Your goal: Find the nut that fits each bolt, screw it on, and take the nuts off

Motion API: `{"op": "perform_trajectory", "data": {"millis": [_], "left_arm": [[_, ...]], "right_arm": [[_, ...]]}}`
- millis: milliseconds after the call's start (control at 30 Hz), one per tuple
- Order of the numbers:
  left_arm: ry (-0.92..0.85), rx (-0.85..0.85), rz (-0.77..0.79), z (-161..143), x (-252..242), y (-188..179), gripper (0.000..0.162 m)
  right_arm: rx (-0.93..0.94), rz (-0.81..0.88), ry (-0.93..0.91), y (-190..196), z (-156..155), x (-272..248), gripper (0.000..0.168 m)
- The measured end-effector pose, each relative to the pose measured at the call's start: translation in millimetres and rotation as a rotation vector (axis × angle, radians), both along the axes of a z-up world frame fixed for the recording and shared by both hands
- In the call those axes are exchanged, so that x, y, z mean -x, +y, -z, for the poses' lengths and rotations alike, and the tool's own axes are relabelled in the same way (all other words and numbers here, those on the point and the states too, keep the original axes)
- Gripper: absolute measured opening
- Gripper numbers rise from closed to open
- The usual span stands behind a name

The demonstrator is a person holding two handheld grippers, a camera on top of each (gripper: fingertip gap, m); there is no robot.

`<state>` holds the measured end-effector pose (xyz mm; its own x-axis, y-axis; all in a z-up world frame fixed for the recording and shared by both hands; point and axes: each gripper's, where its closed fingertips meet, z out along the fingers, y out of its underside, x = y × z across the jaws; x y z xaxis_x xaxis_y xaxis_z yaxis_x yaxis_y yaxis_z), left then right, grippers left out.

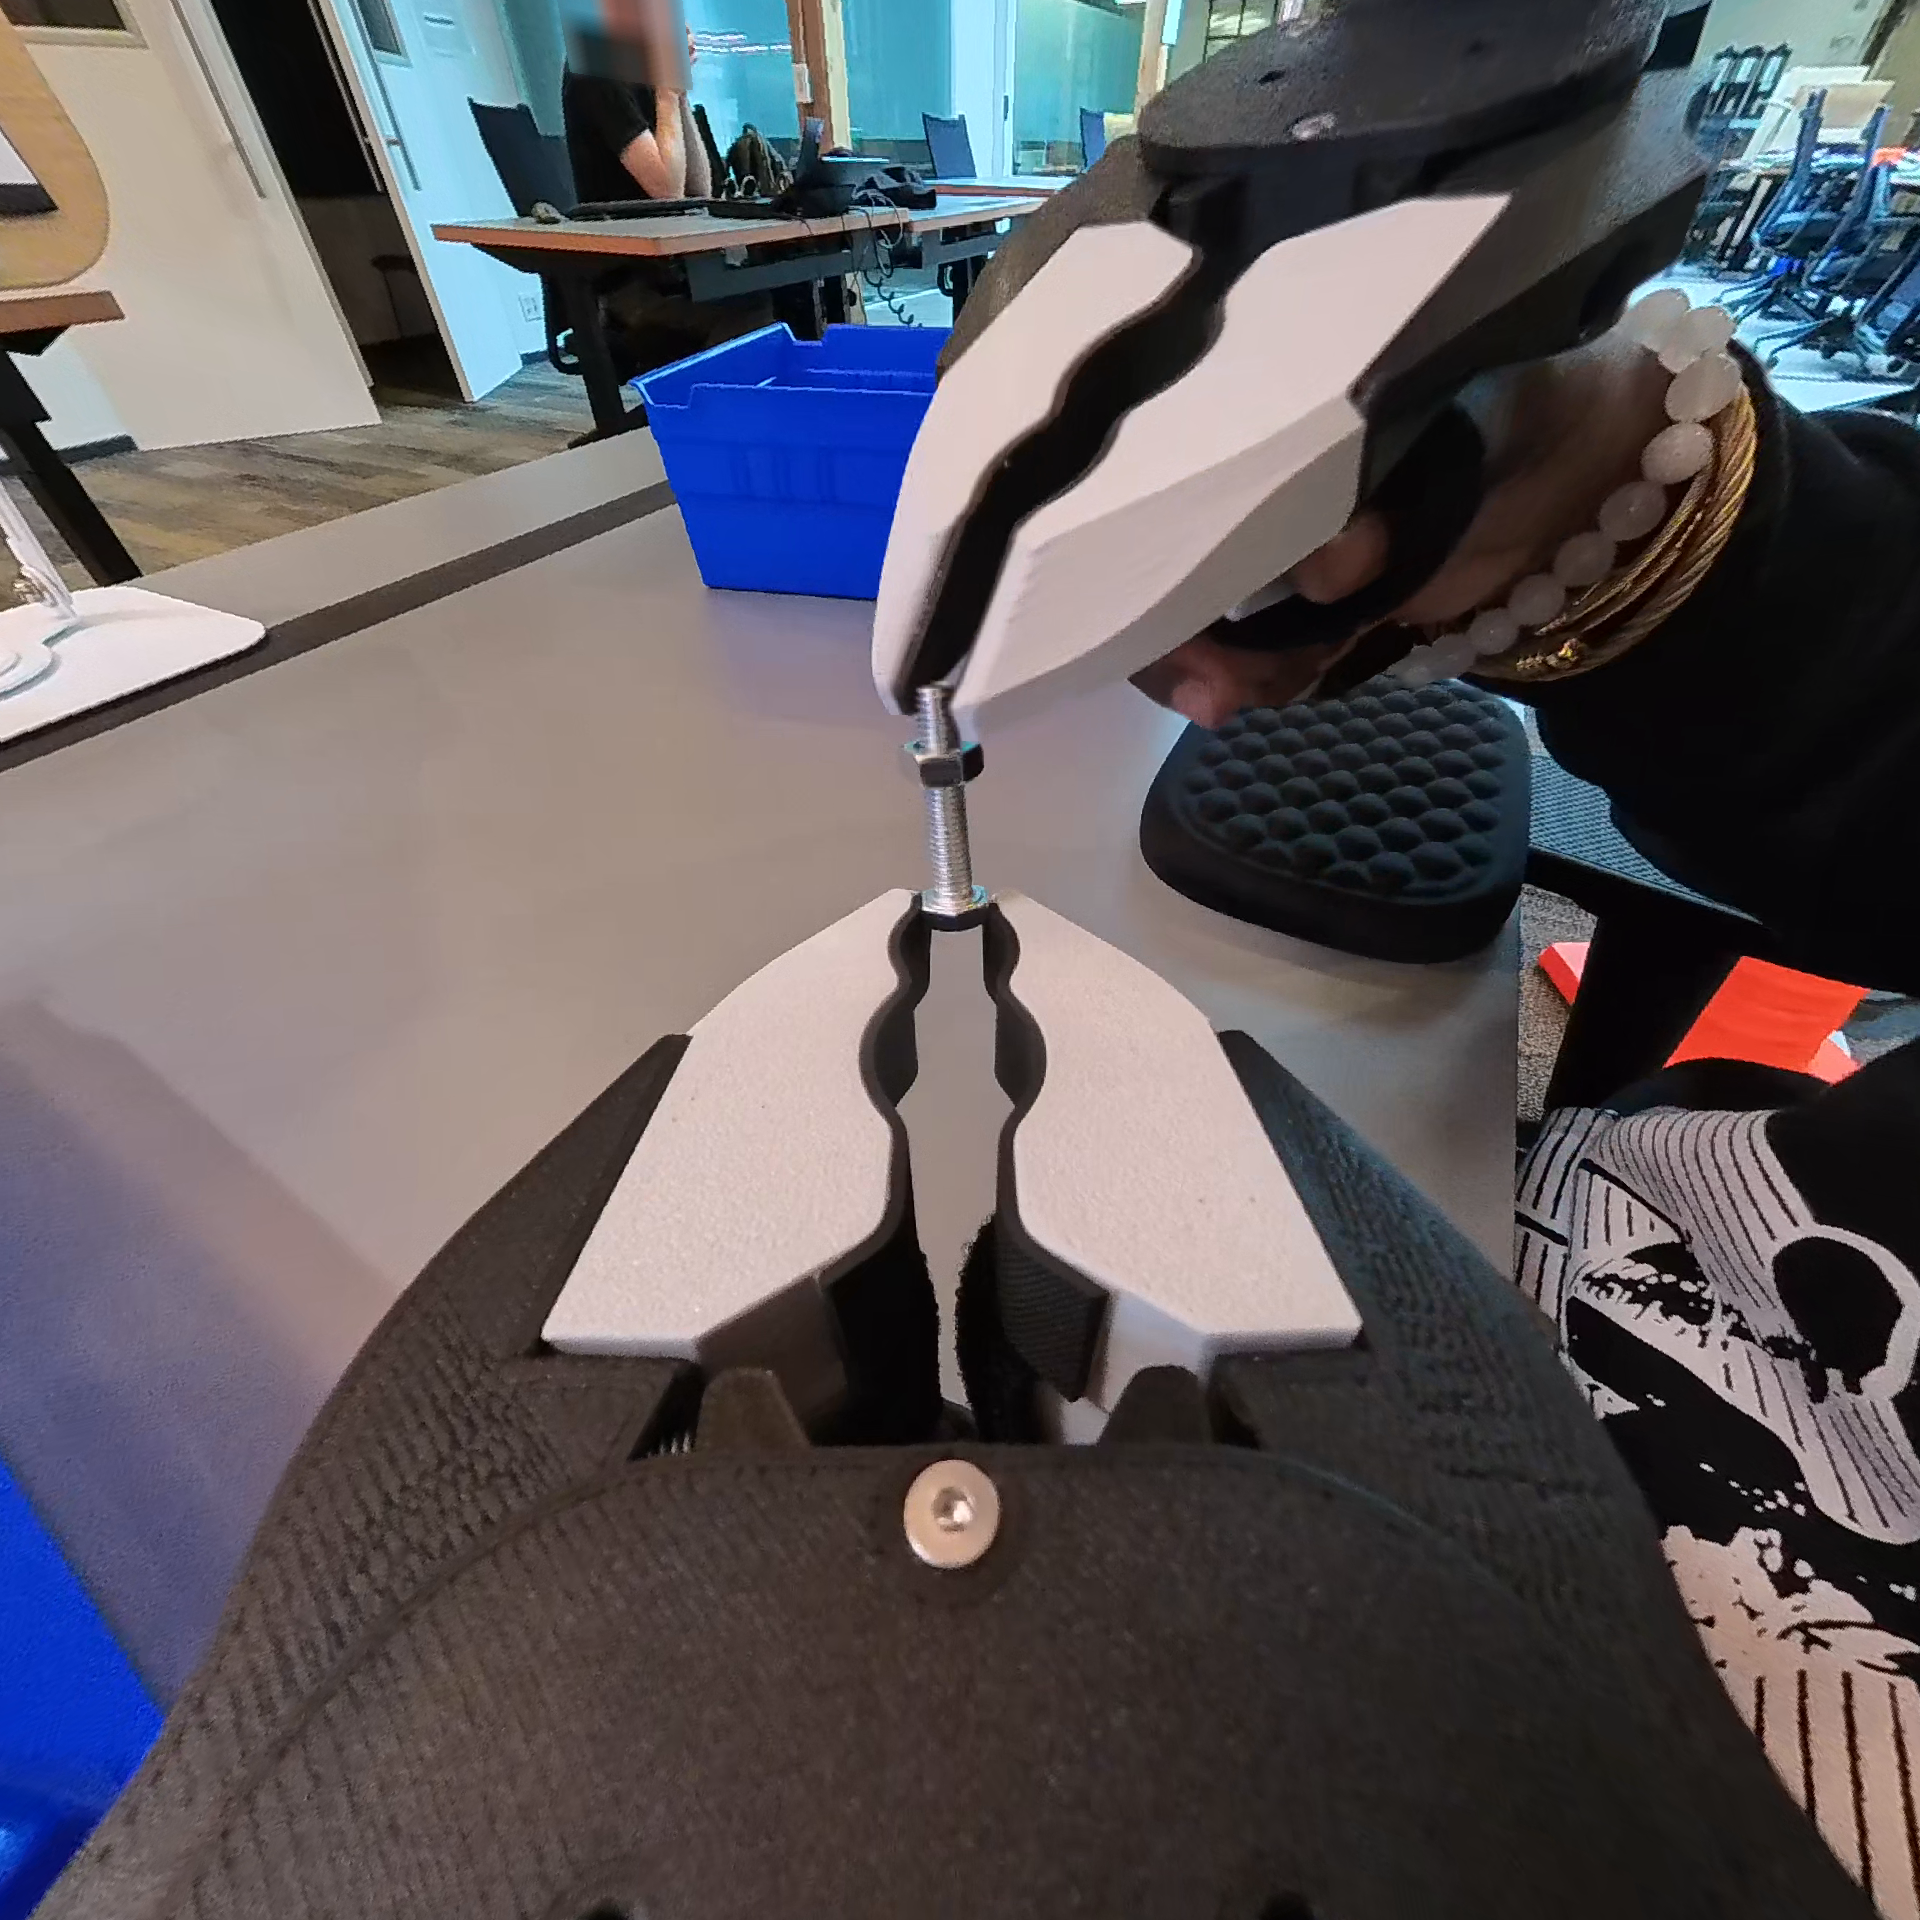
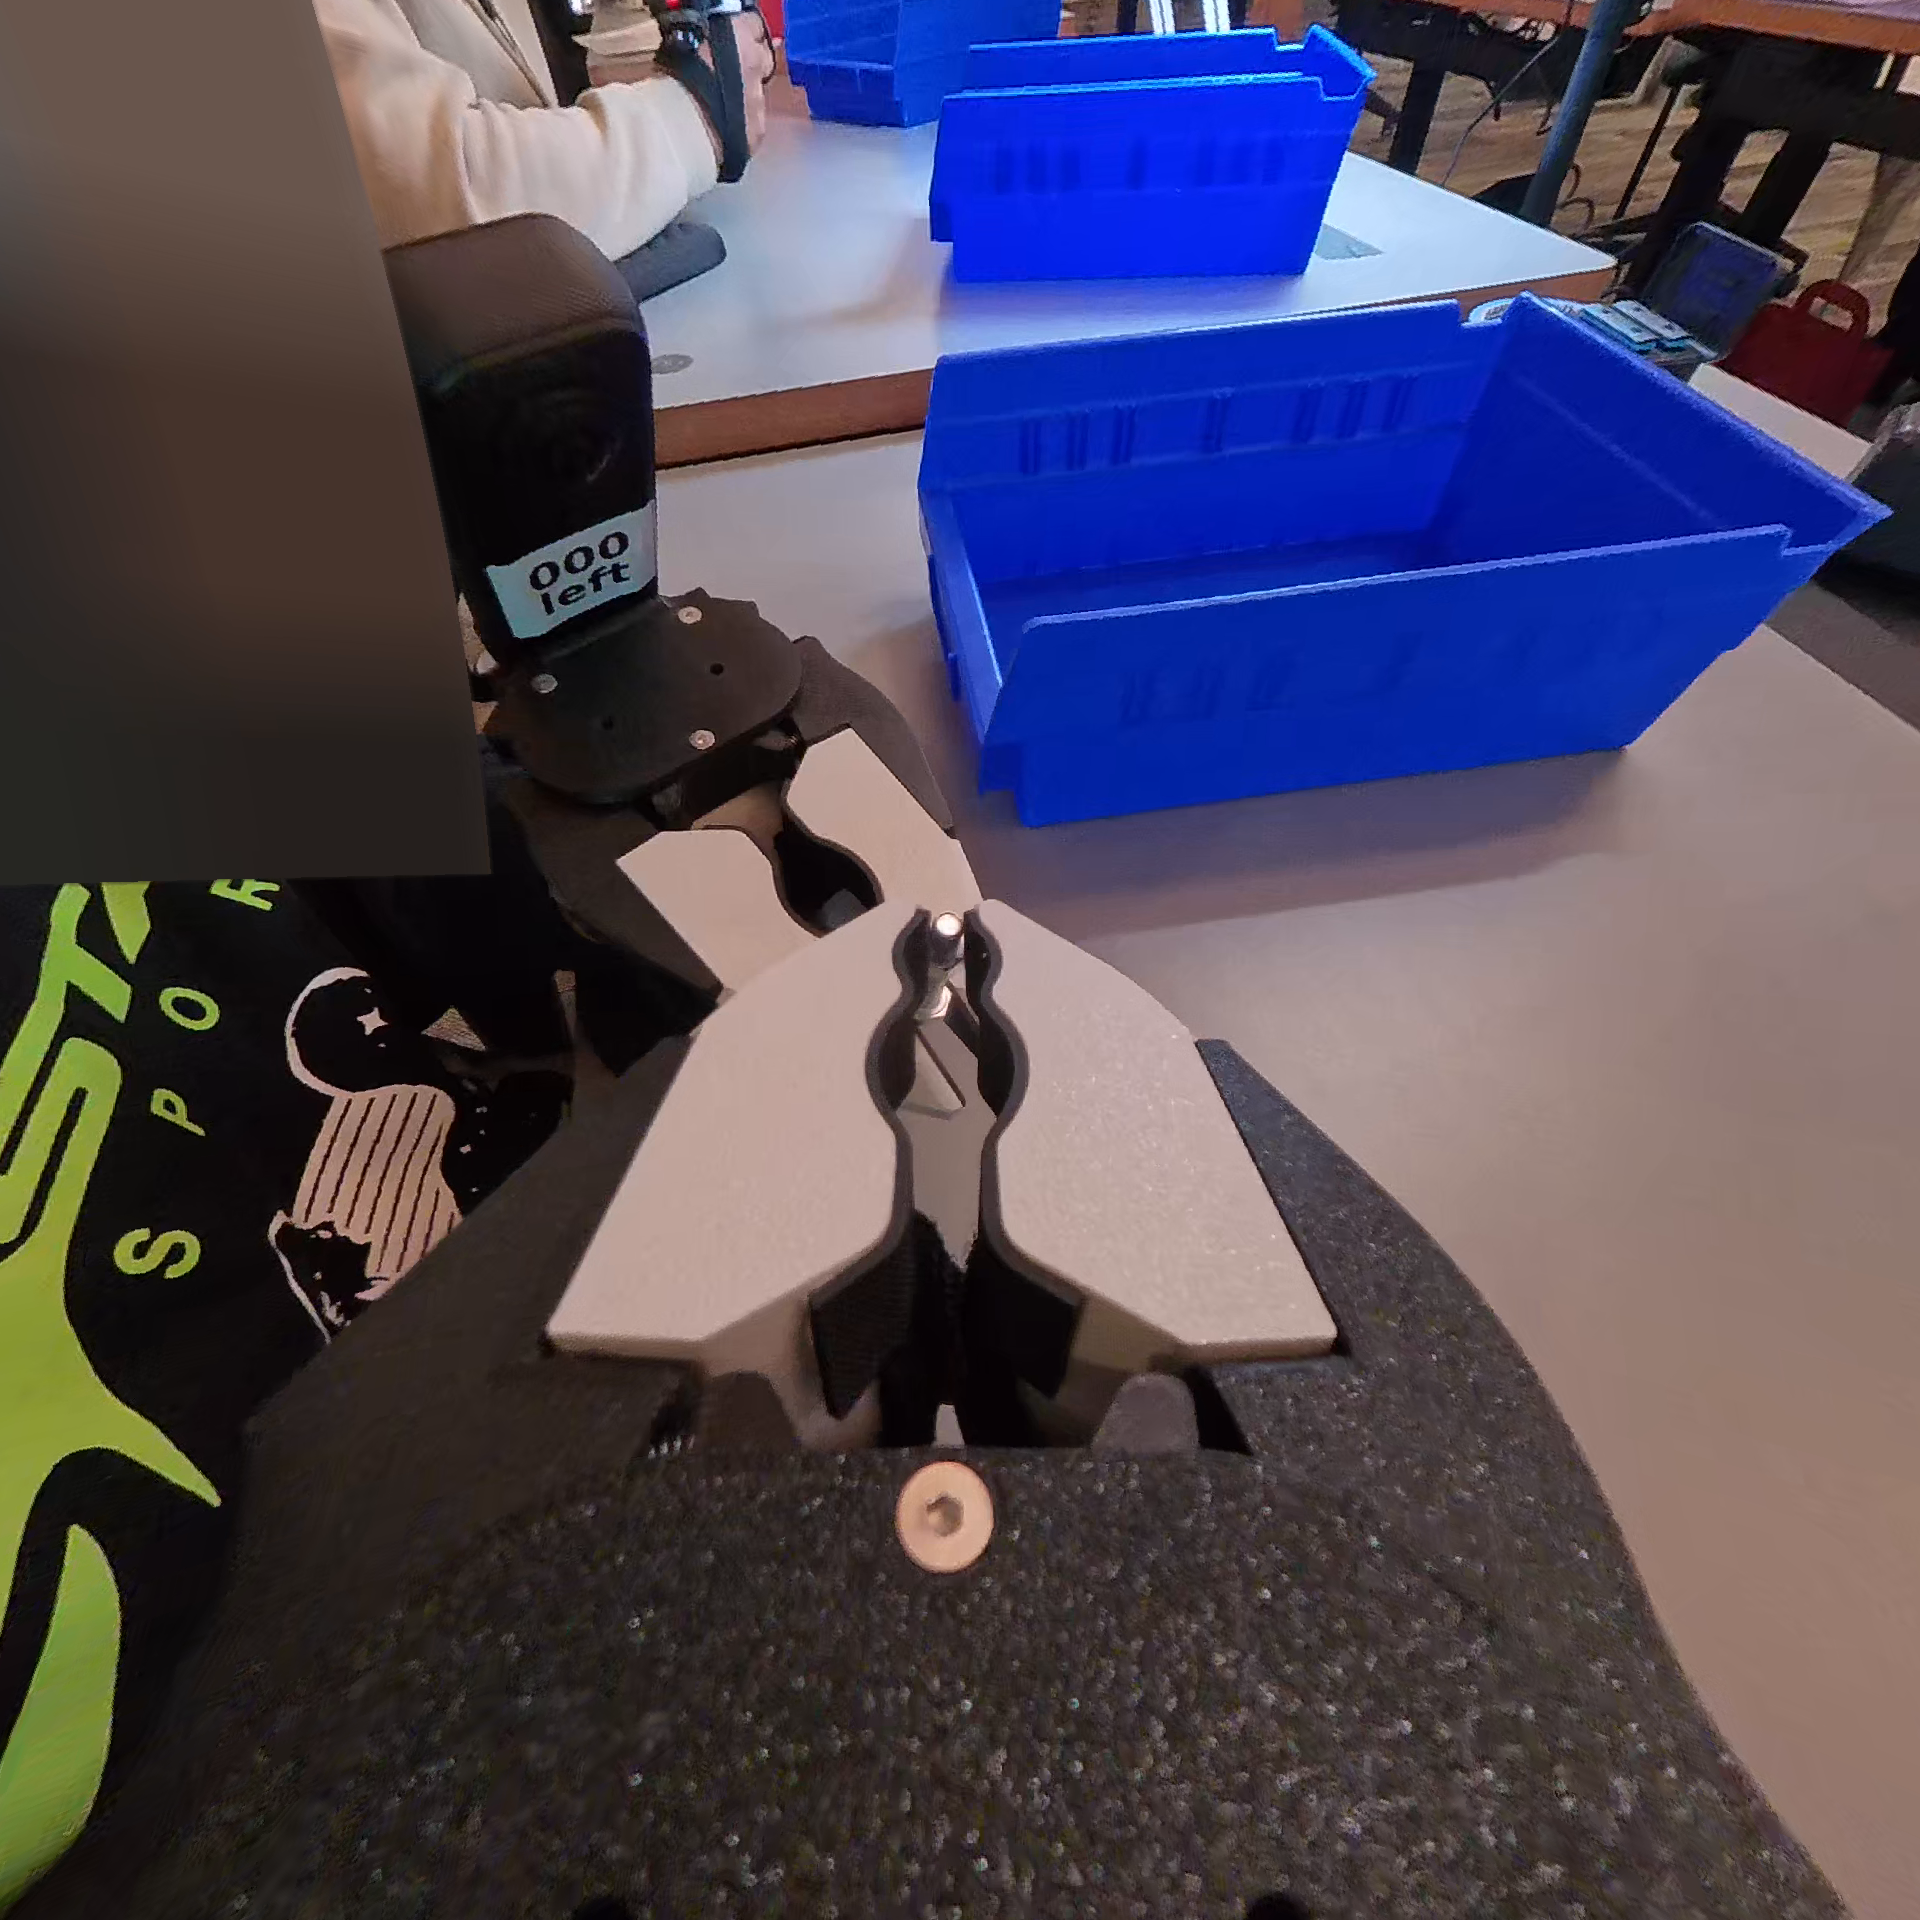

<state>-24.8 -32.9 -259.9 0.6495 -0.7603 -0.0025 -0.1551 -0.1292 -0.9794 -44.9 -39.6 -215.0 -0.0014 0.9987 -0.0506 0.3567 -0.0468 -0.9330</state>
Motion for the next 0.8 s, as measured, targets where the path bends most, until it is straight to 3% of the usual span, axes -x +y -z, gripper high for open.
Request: {"op": "perform_trajectory", "data": {"millis": [167,233,333,600,800], "left_arm": [[-0.009,-0.014,0.005,-2.5,-0.2,-0.9,0.01],[-0.014,-0.01,0.006,-2.7,-0.2,-0.7,0.028],[-0.015,0.004,0.007,-1.6,-0.2,0.0,0.037],[-0.048,0.015,-0.005,-3.8,2.9,1.8,0.037],[-0.059,0.03,-0.018,-3.6,4.6,4.2,0.037]], "right_arm": [[0.005,-0.002,0.007,0.9,-1.6,-2.6,0.006],[0.003,0.025,0.023,7.0,-6.2,-8.0,0.006],[-0.01,0.098,0.05,25.8,-20.9,-26.1,0.006],[-0.13,0.484,0.046,122.7,-62.2,-137.4,0.006],[-0.159,0.784,-0.053,202.8,-55.2,-239.5,0.006]]}}
